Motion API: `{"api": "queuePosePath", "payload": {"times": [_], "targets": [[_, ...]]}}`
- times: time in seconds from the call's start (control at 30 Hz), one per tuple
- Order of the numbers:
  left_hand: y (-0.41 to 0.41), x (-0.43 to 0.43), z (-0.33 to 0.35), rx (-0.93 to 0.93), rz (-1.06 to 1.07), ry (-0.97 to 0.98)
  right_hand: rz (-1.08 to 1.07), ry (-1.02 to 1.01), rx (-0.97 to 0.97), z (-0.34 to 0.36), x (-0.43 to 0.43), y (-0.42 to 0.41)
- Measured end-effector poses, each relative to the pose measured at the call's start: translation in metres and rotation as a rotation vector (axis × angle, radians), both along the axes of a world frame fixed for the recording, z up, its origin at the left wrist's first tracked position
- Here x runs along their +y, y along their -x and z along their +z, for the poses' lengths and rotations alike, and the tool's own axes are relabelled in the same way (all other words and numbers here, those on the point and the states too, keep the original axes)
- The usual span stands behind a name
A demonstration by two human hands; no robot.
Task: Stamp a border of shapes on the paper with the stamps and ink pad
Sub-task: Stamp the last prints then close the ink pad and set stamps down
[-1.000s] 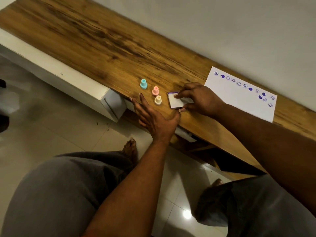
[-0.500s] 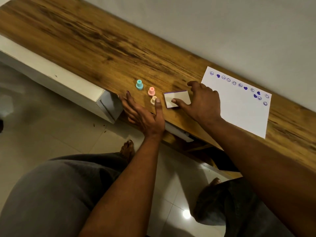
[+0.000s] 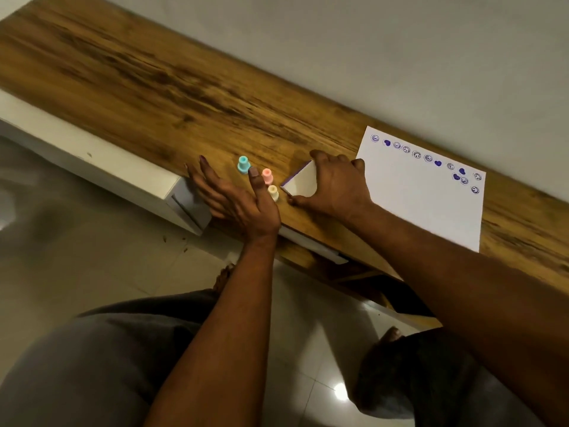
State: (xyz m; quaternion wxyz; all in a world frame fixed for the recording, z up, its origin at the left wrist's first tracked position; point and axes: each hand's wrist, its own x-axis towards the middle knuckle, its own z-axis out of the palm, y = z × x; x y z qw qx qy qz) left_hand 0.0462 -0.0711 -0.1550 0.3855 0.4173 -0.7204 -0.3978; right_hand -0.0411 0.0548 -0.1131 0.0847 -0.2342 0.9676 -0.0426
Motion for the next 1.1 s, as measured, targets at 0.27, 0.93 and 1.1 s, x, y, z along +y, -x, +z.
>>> {"api": "queuePosePath", "payload": {"times": [0.27, 0.93, 1.1], "targets": [[0.017, 0.000, -0.007, 0.051, -0.060, 0.079, 0.060, 0.108, -0.092, -0.001, 0.029, 0.069], [0.035, 0.001, -0.013, 0.277, -0.092, 0.124, -0.040, 0.242, -0.119, -0.017, 0.060, 0.156], [0.034, 0.003, -0.015, 0.287, -0.113, 0.102, -0.042, 0.230, -0.124, -0.017, 0.062, 0.159]]}}
